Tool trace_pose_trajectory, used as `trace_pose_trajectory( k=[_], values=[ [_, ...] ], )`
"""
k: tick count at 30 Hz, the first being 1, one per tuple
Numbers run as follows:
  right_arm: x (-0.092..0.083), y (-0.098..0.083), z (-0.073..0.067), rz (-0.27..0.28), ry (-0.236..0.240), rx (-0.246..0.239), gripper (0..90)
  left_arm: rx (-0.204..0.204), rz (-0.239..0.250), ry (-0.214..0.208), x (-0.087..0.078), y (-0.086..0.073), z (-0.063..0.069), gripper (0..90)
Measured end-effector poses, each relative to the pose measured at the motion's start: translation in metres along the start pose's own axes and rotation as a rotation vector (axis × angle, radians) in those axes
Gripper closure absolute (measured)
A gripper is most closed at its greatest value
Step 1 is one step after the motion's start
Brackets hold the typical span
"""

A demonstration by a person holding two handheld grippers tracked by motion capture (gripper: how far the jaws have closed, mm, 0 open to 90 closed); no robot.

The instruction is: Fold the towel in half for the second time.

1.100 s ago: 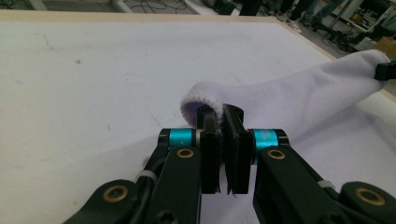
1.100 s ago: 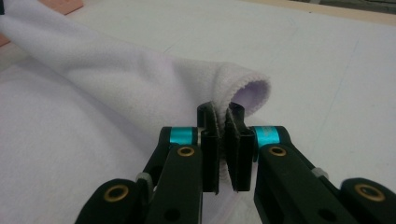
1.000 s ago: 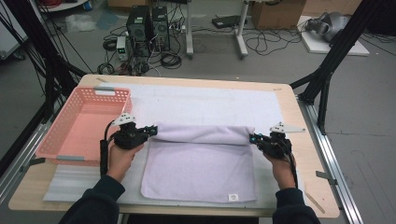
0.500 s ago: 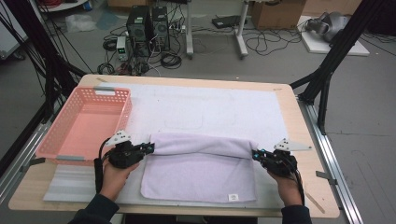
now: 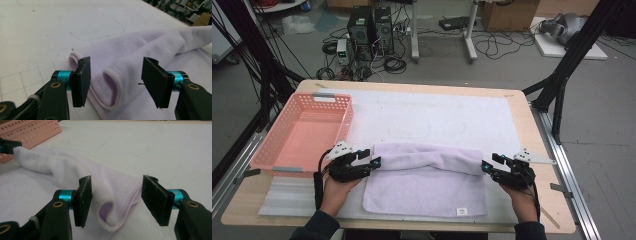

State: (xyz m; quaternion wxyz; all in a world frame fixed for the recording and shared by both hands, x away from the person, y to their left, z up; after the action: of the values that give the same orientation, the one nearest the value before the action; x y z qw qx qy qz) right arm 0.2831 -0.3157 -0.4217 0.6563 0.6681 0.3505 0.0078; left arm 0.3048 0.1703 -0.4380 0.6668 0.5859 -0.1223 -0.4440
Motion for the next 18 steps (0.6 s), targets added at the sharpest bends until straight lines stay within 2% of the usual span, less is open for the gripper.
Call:
trace_pose_trajectory(
  k=[1,3,5,7,9,12,18],
  values=[
    [0.003,0.001,-0.001,-0.003,0.008,0.003,41.3,0.006,-0.004,-0.005,0.003,0.001,0.0,40.1],
    [0.009,0.001,-0.005,-0.027,0.016,-0.024,44.1,0.02,-0.036,-0.016,0.01,0.001,0.0,41.4],
    [0.015,-0.001,-0.011,-0.061,0.04,-0.065,53.7,0.045,-0.075,-0.025,0.015,-0.003,0.002,51.7],
    [0.018,-0.002,-0.016,-0.092,0.047,-0.116,71.8,0.07,-0.119,-0.017,0.018,-0.006,0.004,65.9],
    [0.018,-0.002,-0.017,-0.102,0.056,-0.129,82.4,0.075,-0.109,-0.043,0.016,-0.007,0.005,80.2],
    [0.012,-0.003,-0.016,-0.098,0.083,-0.11,84.5,0.072,-0.083,-0.063,0.008,-0.004,0.009,83.2],
    [-0.006,-0.002,-0.013,-0.063,0.152,-0.122,84.8,0.09,-0.048,-0.123,-0.013,0.0,0.015,83.3]
  ],
)
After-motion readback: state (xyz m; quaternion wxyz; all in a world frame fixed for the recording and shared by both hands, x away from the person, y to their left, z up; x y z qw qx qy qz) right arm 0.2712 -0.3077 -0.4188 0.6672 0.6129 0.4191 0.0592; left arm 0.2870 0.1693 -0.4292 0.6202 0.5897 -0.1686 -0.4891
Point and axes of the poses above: each handheld gripper's, and its own axes: x roughly forward along the jaws, y roughly out of its top, z roughly to its right, the point moved 1 cm from there along x, roughly forward along the jaws, and after that the axes turned 7 degrees about -y, right-handed, at the moved point
